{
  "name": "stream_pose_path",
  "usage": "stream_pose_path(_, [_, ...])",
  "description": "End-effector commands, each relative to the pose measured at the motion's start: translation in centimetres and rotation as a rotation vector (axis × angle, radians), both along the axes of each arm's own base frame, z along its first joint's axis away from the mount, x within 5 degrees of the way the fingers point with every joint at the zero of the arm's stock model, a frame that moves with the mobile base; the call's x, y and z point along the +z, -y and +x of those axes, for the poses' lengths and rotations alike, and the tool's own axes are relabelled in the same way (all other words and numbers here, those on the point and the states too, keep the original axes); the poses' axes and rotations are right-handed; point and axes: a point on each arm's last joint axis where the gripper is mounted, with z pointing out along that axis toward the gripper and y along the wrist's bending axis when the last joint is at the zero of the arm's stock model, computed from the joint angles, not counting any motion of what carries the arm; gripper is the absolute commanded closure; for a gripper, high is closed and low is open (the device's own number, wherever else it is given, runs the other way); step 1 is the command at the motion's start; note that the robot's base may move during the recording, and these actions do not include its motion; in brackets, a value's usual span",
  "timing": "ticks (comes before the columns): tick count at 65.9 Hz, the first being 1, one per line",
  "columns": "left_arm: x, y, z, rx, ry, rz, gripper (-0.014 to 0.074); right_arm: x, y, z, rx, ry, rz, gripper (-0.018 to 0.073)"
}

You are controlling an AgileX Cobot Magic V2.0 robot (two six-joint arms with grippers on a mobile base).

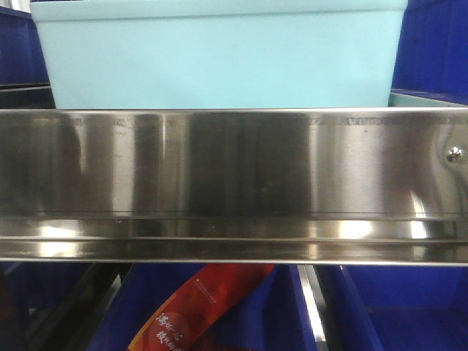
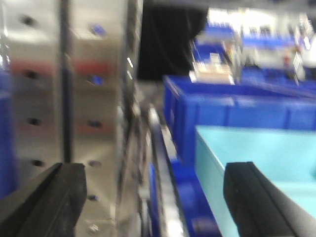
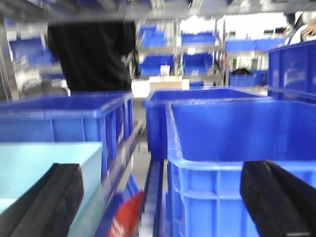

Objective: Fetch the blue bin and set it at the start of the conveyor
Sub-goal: 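Grip the light-blue bin's sides with both grippers on the shelf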

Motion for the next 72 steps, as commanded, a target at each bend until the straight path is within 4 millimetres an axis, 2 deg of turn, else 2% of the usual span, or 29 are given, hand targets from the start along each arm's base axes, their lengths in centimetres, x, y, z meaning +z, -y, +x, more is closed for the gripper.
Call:
stream_pose_path(1, [1.4,0.6,1.2,-0.062,-0.051,0.024,0.0124,1.3,-0.1,1.4,0.032,-0.072,-0.044,0.0021])
stream_pose_path(11, [3.1,2.3,4.5,-0.182,-0.171,0.046,0.0124,3.6,-1.0,4.3,0.138,-0.188,-0.046,0.0021])
stream_pose_path(16, [3.9,3.4,6.1,-0.242,-0.241,0.065,0.0124,4.3,-1.8,6.3,0.2,-0.261,-0.052,0.0021])
stream_pose_path(26, [4.6,6.0,10.5,-0.314,-0.419,0.108,0.0124,5.8,-3.6,10.6,0.297,-0.432,-0.073,0.0021])
stream_pose_path(42, [6.1,8.4,18.1,-0.29,-0.632,0.115,0.0124,8.1,-4.9,18.1,0.256,-0.683,0.025,0.0021])
stream_pose_path(50, [6.3,8.2,21.9,-0.238,-0.709,0.109,0.0124,8.3,-5.6,22.0,0.246,-0.795,0.04,0.0021])
stream_pose_path(59, [5.2,7.7,26.1,-0.201,-0.854,0.086,0.0124,7.5,-6.3,25.8,0.245,-0.89,0.032,0.0021])
stream_pose_path(72, [2.4,8.3,30.4,-0.196,-0.955,0.084,0.0124,3.8,-7.1,29.9,0.234,-0.999,0.034,0.0021])
